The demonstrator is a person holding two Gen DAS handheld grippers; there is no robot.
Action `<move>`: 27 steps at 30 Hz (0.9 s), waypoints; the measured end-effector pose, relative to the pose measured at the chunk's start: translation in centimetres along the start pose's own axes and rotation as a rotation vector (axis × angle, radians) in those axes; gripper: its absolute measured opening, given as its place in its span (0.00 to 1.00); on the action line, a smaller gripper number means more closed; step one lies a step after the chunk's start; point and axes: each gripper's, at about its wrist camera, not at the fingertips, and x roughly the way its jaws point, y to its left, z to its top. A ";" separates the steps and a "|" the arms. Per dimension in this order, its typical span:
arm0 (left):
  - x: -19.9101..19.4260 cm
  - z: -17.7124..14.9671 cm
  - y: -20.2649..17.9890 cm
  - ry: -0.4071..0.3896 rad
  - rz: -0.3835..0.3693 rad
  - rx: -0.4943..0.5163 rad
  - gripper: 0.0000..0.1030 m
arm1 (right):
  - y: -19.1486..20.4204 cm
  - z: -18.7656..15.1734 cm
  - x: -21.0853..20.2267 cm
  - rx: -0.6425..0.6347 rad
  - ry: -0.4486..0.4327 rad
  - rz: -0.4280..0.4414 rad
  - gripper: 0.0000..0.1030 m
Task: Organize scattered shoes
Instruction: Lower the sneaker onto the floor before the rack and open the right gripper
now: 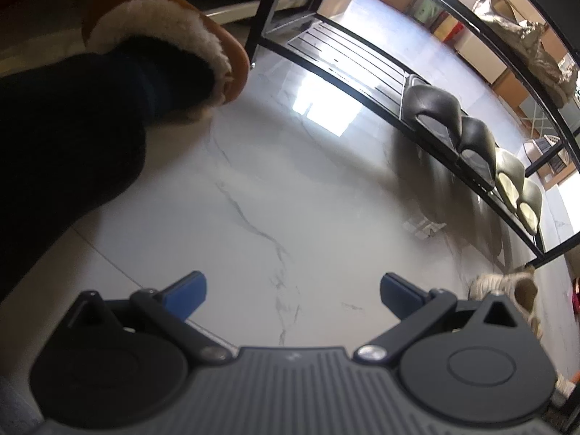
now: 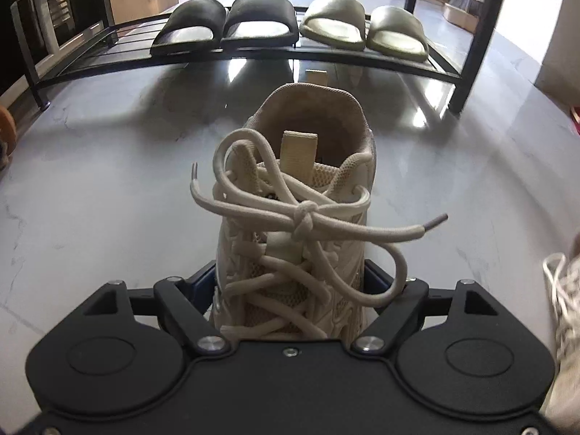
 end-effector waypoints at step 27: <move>0.6 -3.8 -6.0 0.021 -0.016 0.237 0.99 | -8.0 -6.8 -10.4 0.463 -0.073 -0.246 1.00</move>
